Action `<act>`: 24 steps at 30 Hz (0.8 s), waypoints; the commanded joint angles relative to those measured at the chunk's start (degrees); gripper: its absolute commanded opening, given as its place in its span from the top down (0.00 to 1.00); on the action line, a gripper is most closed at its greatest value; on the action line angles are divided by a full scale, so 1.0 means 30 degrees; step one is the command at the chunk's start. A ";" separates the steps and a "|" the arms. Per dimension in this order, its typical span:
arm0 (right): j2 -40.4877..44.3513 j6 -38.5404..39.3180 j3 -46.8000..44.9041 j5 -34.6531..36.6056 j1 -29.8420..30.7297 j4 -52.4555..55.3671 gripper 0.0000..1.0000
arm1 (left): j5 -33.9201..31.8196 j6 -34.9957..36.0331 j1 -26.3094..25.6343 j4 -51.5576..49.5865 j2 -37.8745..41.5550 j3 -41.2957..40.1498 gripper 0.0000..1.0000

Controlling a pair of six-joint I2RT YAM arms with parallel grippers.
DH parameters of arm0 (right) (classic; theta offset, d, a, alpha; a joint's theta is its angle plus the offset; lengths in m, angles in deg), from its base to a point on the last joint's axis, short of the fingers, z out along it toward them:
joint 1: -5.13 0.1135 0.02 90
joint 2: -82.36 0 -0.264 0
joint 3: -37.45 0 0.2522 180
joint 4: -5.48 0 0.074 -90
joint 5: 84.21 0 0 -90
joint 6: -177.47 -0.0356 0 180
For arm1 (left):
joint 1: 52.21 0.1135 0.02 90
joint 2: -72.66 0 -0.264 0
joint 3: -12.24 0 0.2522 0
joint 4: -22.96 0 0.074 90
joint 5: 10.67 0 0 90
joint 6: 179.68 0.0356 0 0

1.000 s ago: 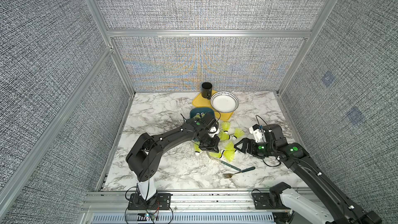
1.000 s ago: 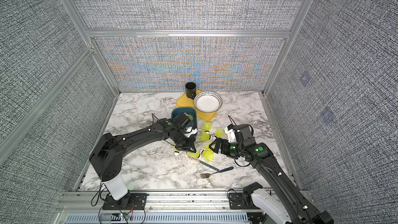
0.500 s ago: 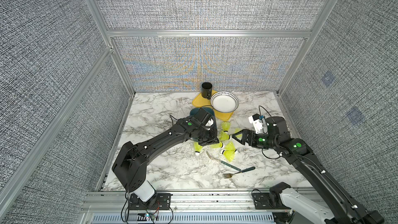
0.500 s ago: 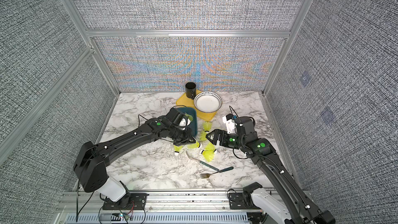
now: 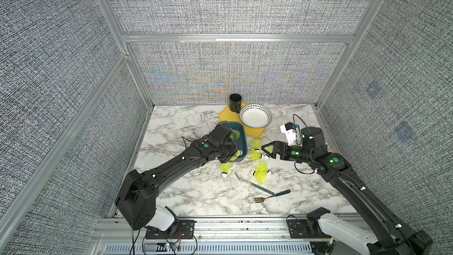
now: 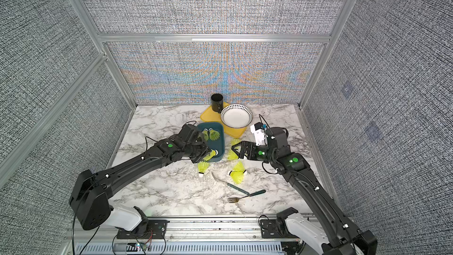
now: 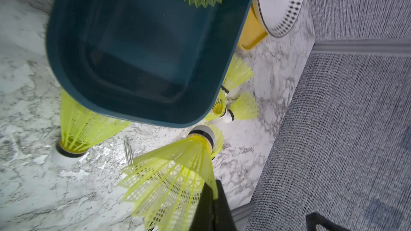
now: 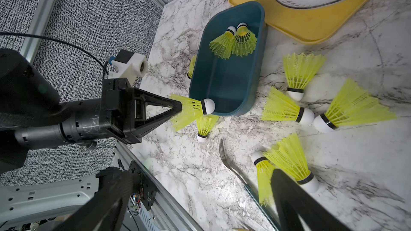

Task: Put the shuttlecocks into the storage box
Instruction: Place the shuttlecock in the storage box.

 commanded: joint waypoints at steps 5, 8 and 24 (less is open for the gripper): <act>-0.0741 0.0380 0.0320 -0.0497 0.0004 -0.1491 0.01 | -0.6102 -0.5470 0.0036 -0.0363 -0.0162 0.0352 0.98; -0.0853 0.0561 0.0289 -0.0500 -0.0031 -0.1467 0.01 | -0.7588 -0.6713 0.0029 -0.0580 -0.0895 0.0901 0.98; -0.2644 0.0485 -0.0036 -0.1282 -0.0326 -0.3363 0.01 | -0.9558 -1.1275 0.0028 0.0317 -0.5028 0.2683 0.98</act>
